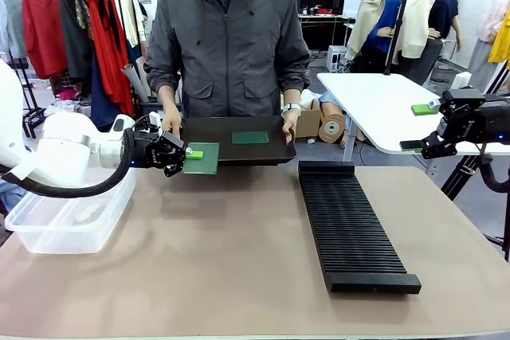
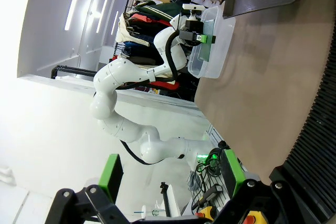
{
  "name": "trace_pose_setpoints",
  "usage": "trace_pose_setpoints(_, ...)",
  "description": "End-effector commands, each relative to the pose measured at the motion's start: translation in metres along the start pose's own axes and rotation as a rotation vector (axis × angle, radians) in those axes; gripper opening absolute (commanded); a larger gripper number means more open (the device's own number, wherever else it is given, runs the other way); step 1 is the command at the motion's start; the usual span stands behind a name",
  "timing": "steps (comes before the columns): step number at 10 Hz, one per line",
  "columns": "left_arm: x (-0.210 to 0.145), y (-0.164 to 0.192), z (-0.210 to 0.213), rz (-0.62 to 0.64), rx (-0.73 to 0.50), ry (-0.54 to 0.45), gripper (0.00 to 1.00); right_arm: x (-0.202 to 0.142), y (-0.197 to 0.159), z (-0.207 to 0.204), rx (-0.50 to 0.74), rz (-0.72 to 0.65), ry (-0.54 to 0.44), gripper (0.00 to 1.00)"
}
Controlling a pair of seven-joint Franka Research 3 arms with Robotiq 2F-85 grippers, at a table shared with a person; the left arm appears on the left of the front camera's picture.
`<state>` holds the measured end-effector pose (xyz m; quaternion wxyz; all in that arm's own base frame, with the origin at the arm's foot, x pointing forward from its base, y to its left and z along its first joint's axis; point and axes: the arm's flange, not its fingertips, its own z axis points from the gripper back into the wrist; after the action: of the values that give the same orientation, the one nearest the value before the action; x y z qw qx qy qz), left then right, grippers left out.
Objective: Sort PCBs into racks and boxes based on the side picked up.
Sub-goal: If the short side of the Blank PCB is picked up, insert it into the PCB Rack ; if the long side is picked up, place it in the Organizing box.
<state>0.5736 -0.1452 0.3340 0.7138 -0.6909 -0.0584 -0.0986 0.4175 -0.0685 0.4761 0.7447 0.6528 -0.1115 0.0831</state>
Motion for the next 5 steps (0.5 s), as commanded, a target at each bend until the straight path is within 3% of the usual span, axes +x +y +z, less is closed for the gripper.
trace_pose_setpoints(1, 0.0001, -0.0013, -0.0010, -0.002, -0.007, 0.003, 0.00, 0.0007, 0.0037, 0.0007, 0.004, 0.004, -0.001, 1.00)
trace_pose_setpoints(5, 0.0001, -0.0013, -0.0010, -0.002, -0.007, 0.003, 0.00, 0.0007, 0.0037, 0.0007, 0.004, 0.004, -0.001, 1.00)
